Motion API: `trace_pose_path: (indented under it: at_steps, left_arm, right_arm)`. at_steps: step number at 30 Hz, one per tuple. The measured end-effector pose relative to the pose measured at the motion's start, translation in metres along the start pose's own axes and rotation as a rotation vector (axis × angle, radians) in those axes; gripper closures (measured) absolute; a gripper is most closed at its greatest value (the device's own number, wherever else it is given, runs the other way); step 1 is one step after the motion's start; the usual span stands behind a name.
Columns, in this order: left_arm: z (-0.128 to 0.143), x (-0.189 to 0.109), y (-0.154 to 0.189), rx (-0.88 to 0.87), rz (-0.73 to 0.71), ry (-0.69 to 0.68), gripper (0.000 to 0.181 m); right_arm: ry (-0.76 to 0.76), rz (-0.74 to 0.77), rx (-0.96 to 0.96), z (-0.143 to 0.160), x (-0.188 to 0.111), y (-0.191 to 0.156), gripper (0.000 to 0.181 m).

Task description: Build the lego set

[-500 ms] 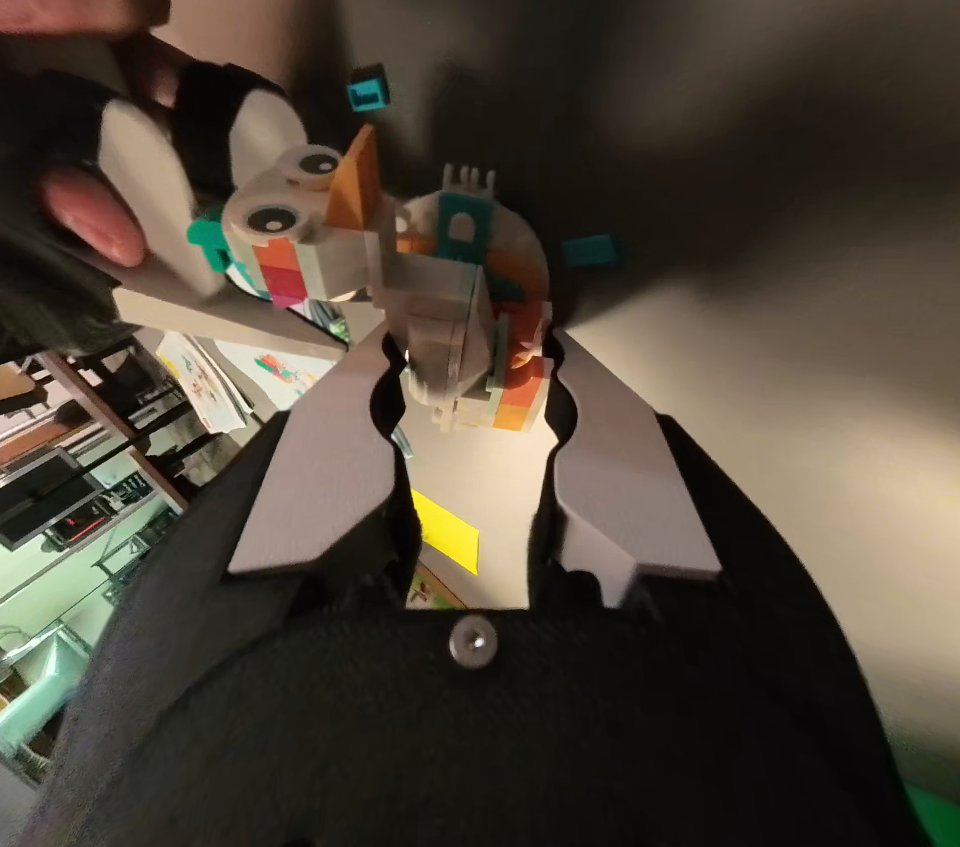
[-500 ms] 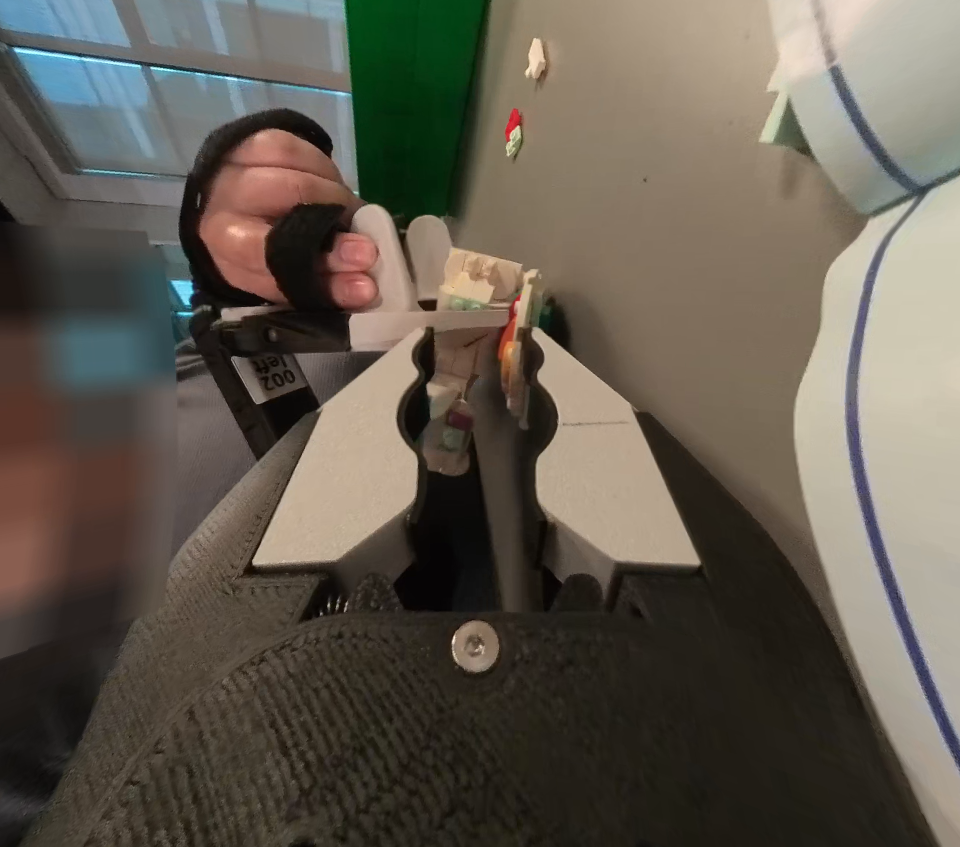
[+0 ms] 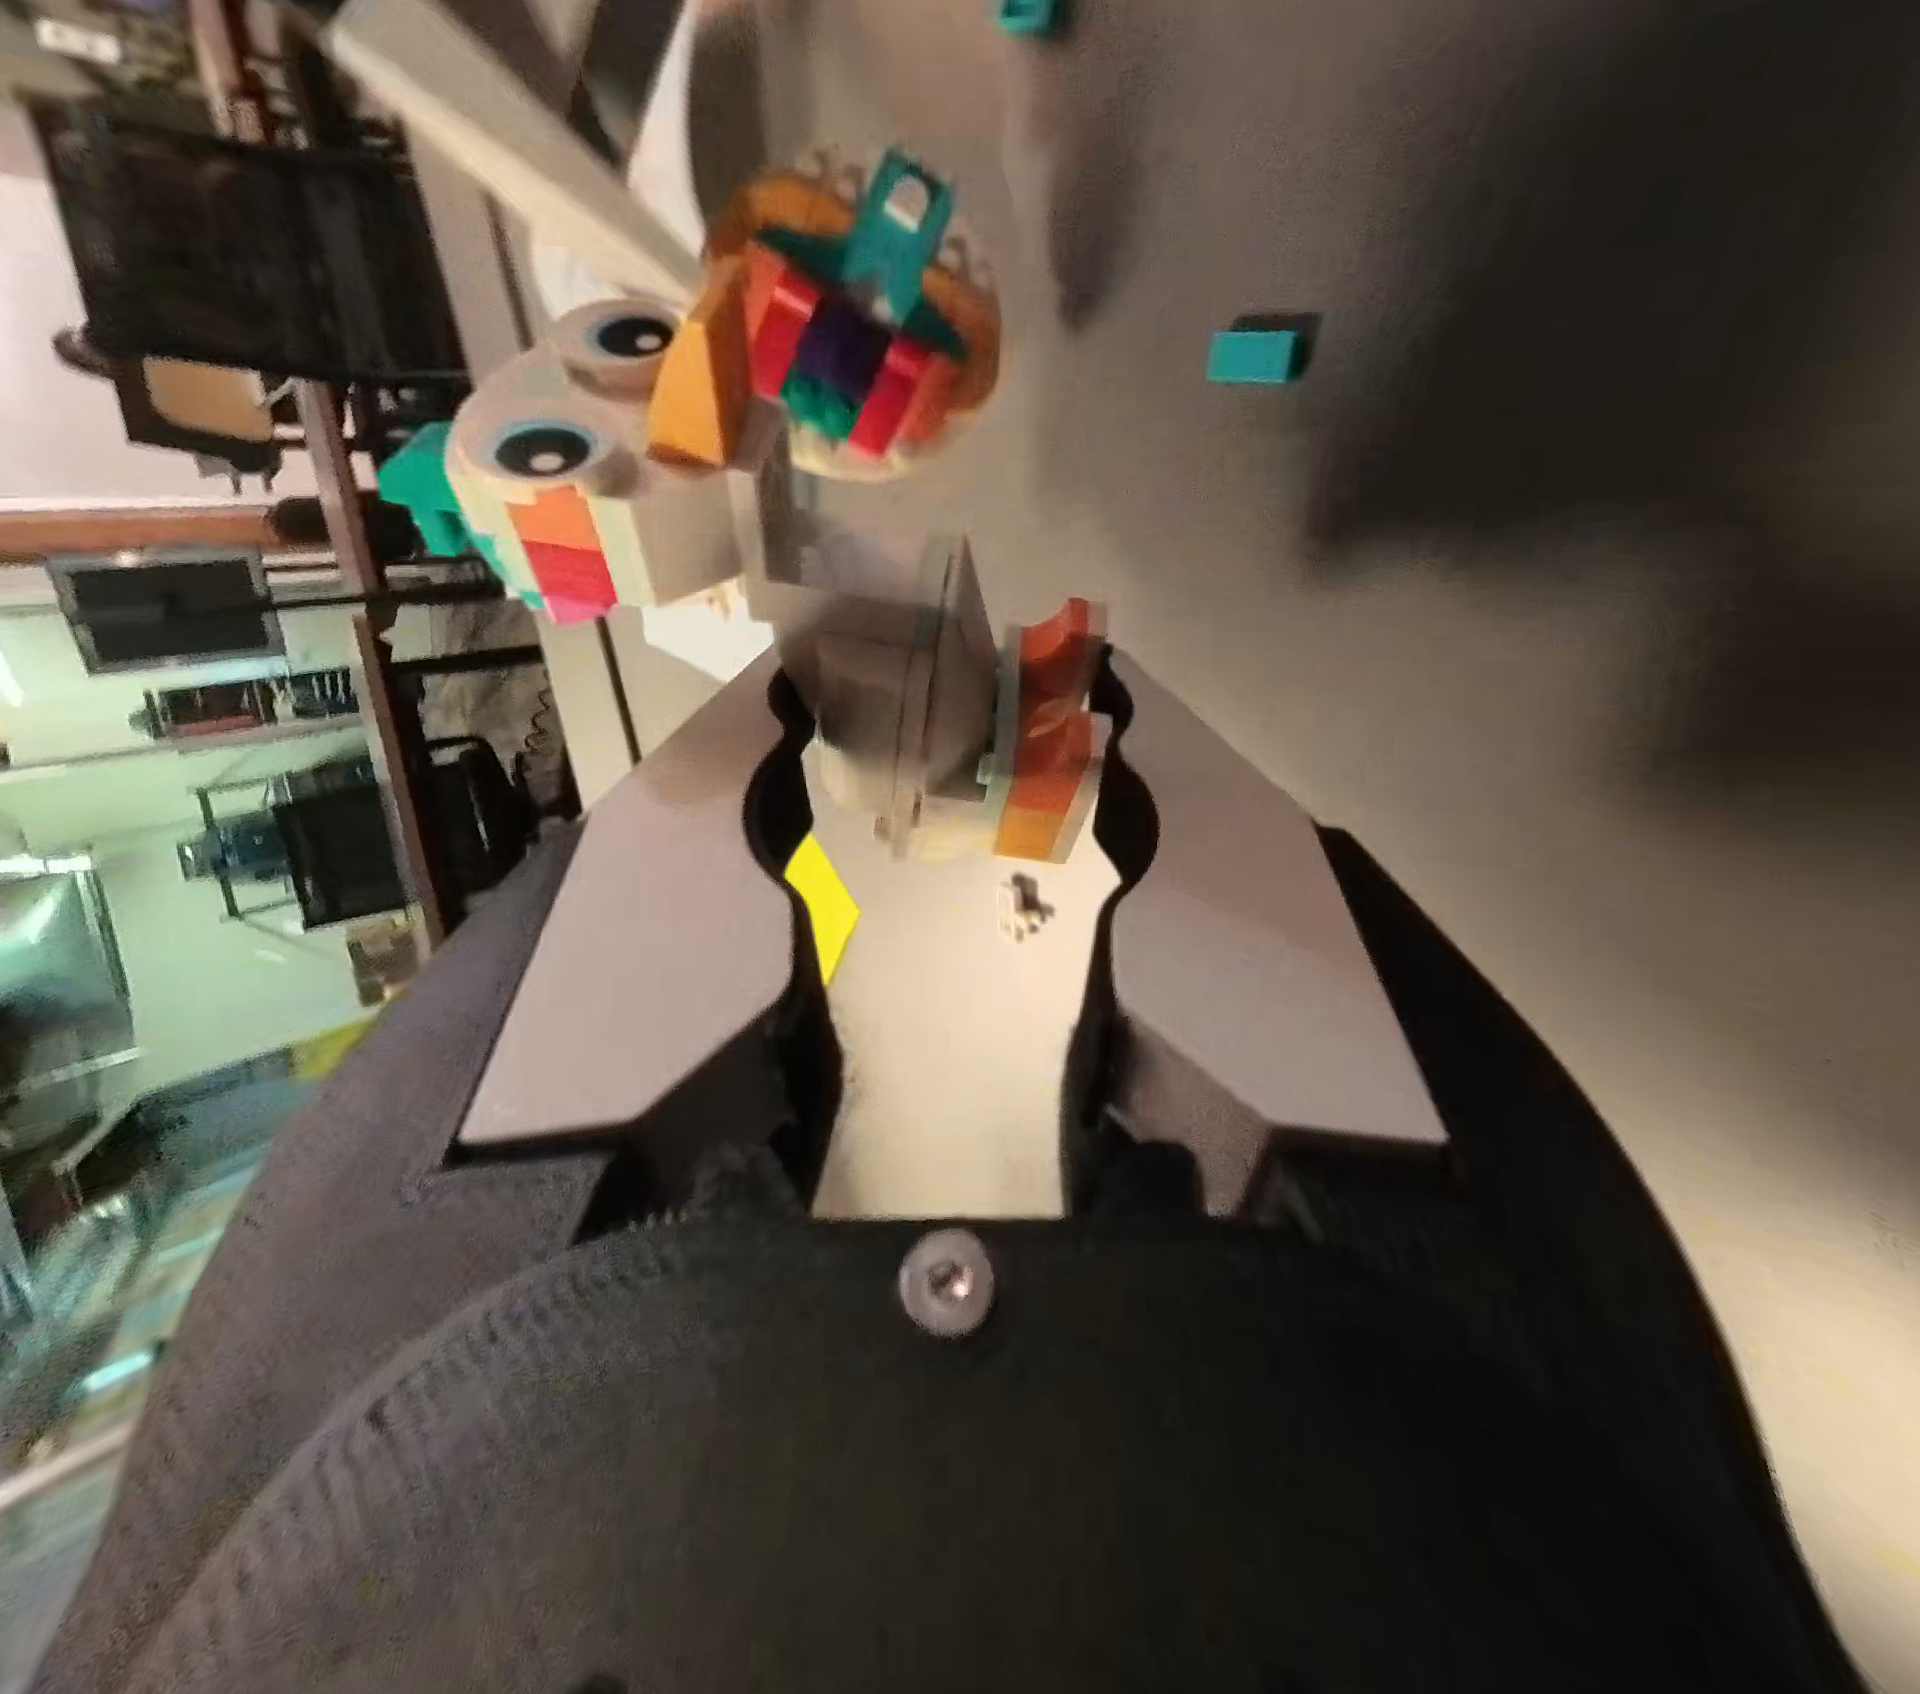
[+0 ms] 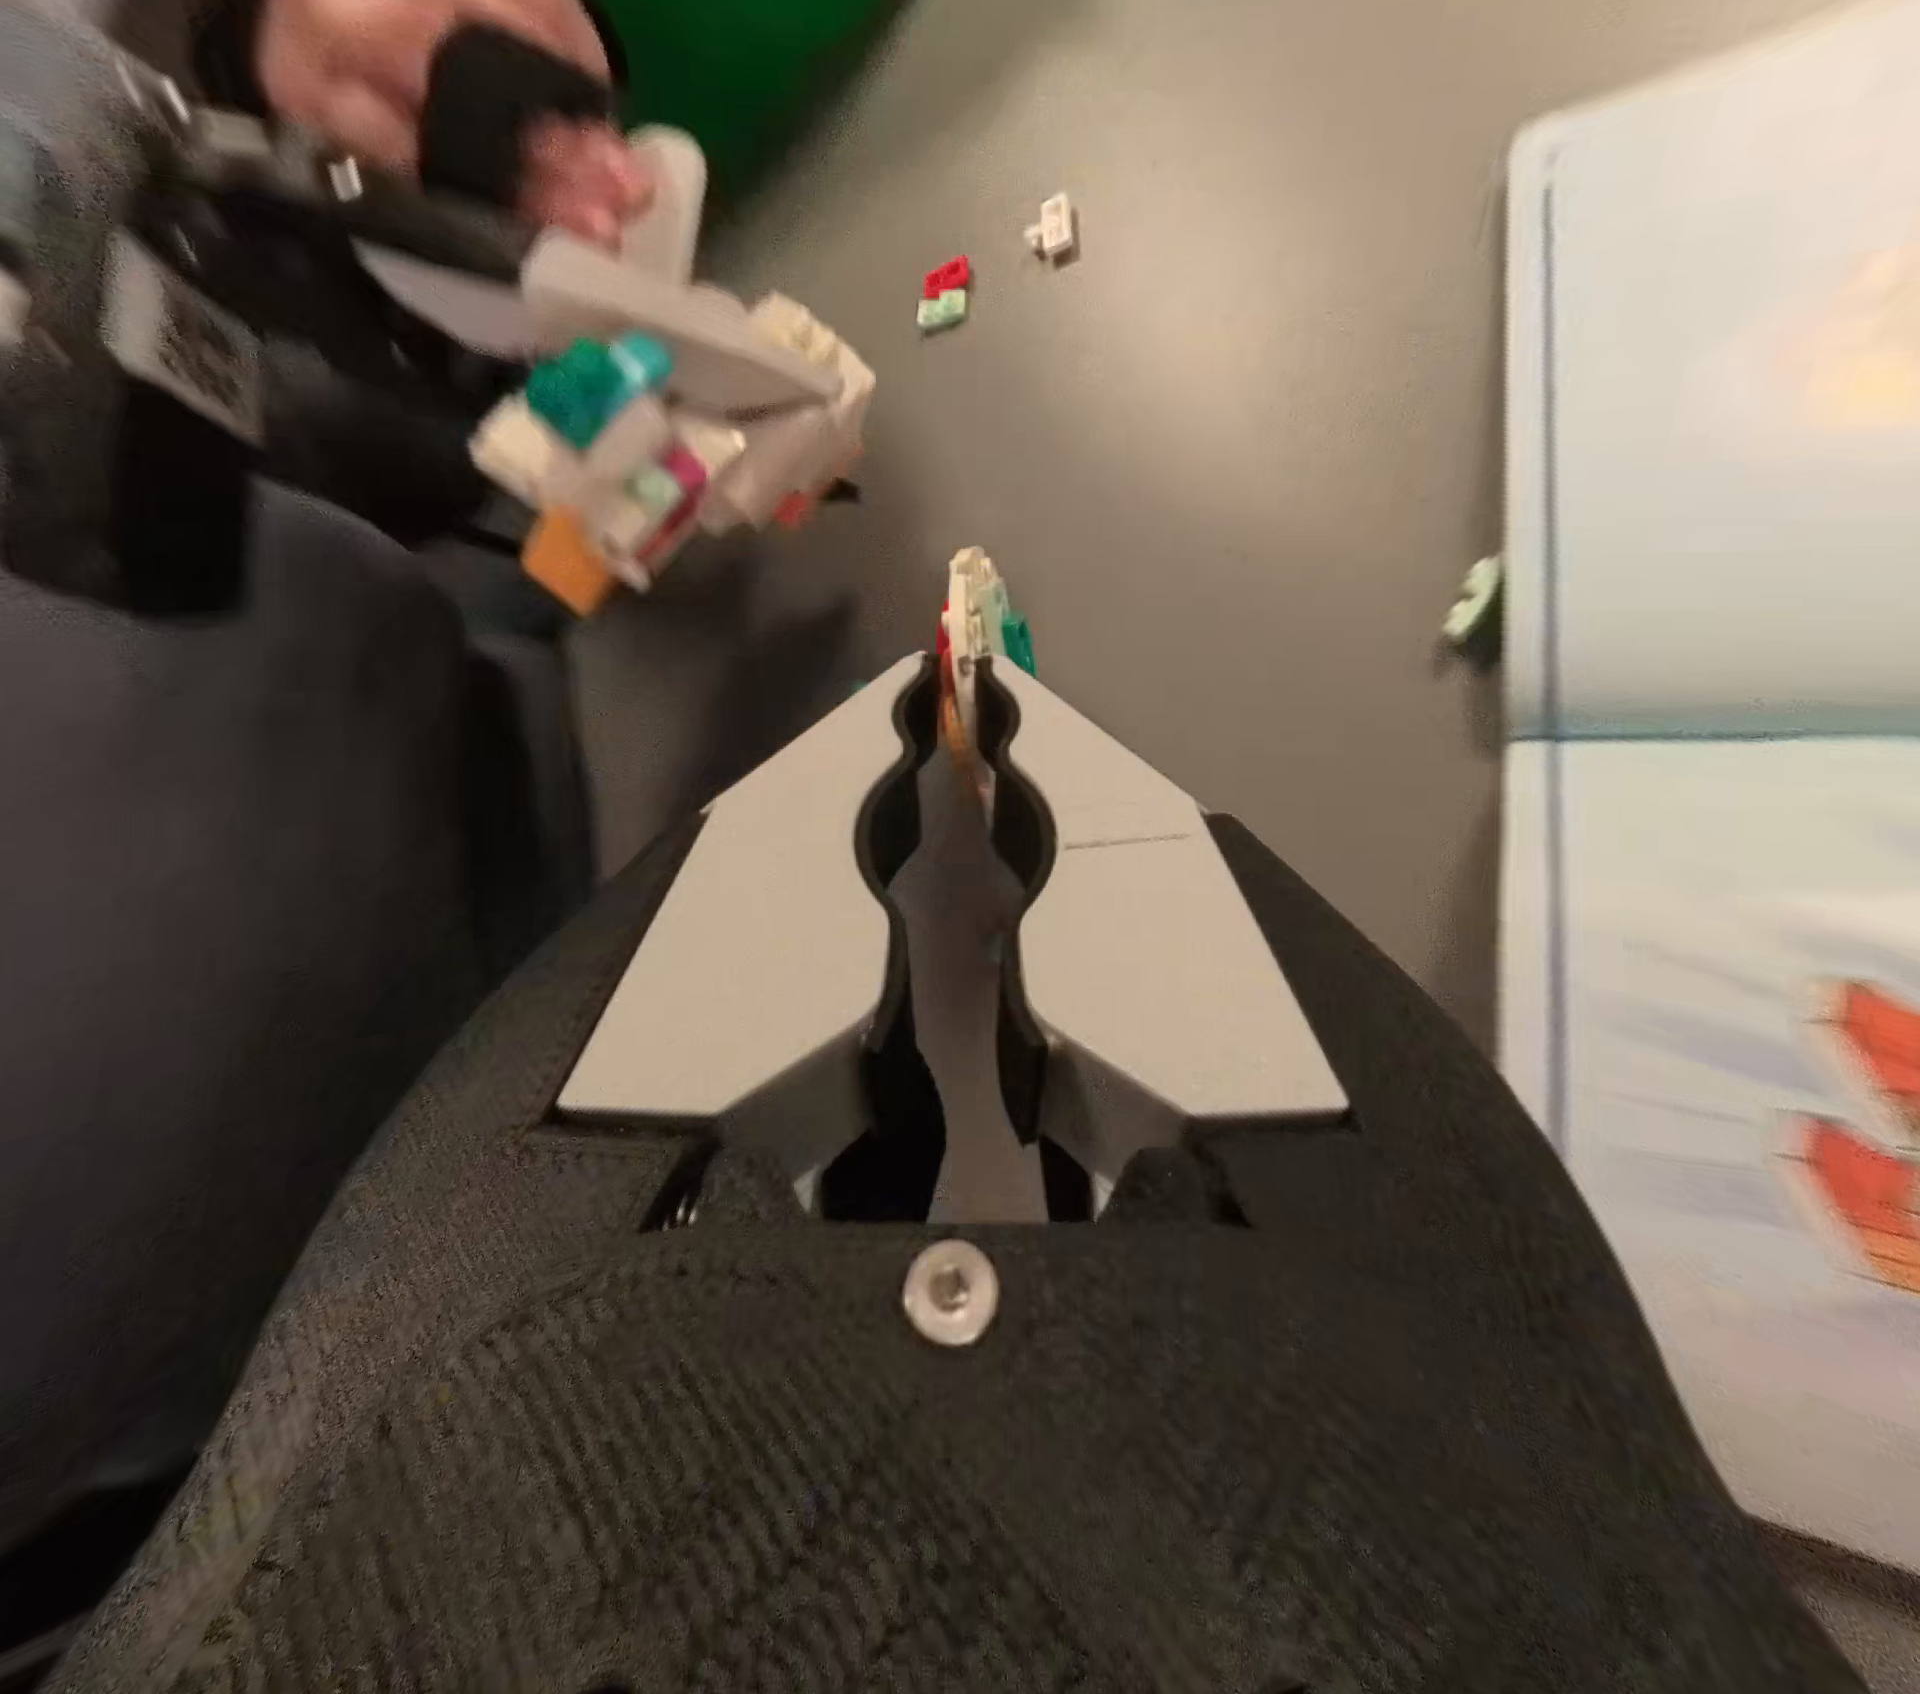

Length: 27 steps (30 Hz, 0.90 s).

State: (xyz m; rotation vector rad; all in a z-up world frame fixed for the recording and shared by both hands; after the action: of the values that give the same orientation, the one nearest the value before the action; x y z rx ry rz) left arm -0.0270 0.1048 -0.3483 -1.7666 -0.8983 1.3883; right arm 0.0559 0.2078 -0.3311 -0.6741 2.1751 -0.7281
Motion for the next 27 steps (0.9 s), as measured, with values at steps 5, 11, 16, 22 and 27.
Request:
trace_pose_path:
  at_steps: [5, 11, 16, 22, 27]
  left_arm:
    - [0.005, -0.006, 0.0, -0.14, -0.057, 0.036, 0.129]
    - [-0.006, 0.008, 0.016, -0.114, 0.031, 0.076, 0.129]
    - [-0.006, 0.006, 0.013, -0.132, 0.031, 0.09, 0.129]
    - [0.011, 0.001, 0.008, -0.243, 0.009, 0.086, 0.129]
    - [0.015, 0.001, 0.007, -0.265, 0.008, 0.079, 0.129]
  right_arm:
    - [-0.369, 0.313, -0.436, 0.003, -0.005, -0.016, 0.177]
    - [-0.484, 0.282, -0.473, 0.005, 0.006, -0.014, 0.177]
    - [-0.349, 0.203, -0.375, -0.002, 0.003, -0.007, 0.177]
    - [-0.363, 0.263, -0.44, -0.004, 0.006, -0.001, 0.173]
    - [-0.421, 0.28, -0.43, 0.001, 0.011, 0.007, 0.164]
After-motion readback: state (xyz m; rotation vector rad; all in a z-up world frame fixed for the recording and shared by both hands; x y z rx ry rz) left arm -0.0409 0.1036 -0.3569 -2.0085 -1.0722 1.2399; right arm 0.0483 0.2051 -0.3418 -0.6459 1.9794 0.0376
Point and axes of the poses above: each gripper's, where its closed fingertips meet, x out along the fingers, z out of its underside, y = z × x across the jaws, the point moved 4 cm from there along -x, back along the fingers, and after that the axes turned 9 degrees about -z, right-handed, at the moved point
